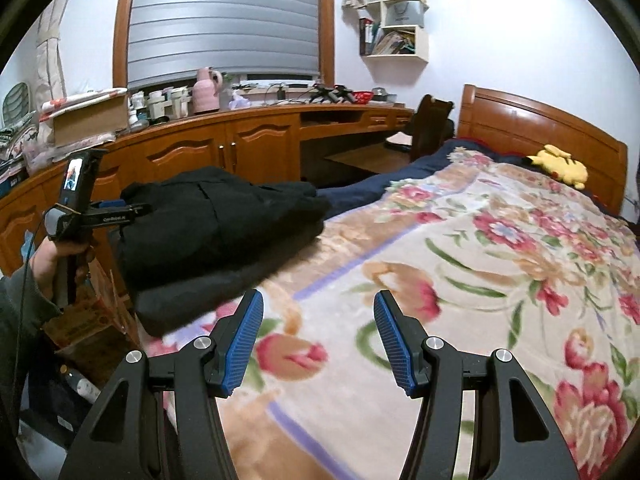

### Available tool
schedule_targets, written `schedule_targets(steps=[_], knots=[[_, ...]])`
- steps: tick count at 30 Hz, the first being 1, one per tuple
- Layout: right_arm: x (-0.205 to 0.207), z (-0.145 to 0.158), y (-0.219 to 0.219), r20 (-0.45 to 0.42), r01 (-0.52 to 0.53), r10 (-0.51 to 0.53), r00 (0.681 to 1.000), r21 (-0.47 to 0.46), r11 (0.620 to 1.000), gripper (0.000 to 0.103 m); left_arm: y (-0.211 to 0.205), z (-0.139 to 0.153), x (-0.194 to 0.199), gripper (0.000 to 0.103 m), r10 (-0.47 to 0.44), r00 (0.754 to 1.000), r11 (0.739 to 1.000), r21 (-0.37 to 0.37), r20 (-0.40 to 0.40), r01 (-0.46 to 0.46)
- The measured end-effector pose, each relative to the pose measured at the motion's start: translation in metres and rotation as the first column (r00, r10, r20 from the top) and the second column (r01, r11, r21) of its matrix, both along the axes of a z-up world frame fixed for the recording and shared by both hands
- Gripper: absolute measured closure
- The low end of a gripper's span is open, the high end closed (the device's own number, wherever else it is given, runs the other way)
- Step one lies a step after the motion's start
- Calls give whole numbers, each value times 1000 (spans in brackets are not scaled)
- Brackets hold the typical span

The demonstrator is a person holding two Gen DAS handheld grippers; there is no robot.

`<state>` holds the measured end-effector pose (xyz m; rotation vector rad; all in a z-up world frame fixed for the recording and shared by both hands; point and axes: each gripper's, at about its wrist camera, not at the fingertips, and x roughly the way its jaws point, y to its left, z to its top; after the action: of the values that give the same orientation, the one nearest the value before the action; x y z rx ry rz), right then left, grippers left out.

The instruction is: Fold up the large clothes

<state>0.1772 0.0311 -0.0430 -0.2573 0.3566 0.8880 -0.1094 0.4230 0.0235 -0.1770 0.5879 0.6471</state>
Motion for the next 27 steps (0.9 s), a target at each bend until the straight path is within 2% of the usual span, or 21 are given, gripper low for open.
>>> schedule_targets(steps=[2, 5, 13, 19, 27], knots=[[-4, -3, -10, 1, 15, -15, 1000, 4, 1000, 43, -20, 8, 2, 12, -23, 1000, 999, 41, 7, 23], [-7, -6, -23, 0, 41, -41, 999, 9, 999, 43, -50, 20, 4, 0, -68, 997, 994, 88, 38, 65], [-14, -16, -56, -11, 118, -117, 993, 13, 993, 43, -133, 37, 22, 0, -217, 971, 970, 132, 97, 204], [-19, -21, -84, -20, 173, -172, 985, 19, 985, 38, -206, 31, 43, 0, -345, 932, 935, 124, 114, 331], [-29, -28, -126, -30, 301, -300, 954, 30, 953, 21, -305, 10, 76, 0, -476, 870, 879, 85, 132, 469]])
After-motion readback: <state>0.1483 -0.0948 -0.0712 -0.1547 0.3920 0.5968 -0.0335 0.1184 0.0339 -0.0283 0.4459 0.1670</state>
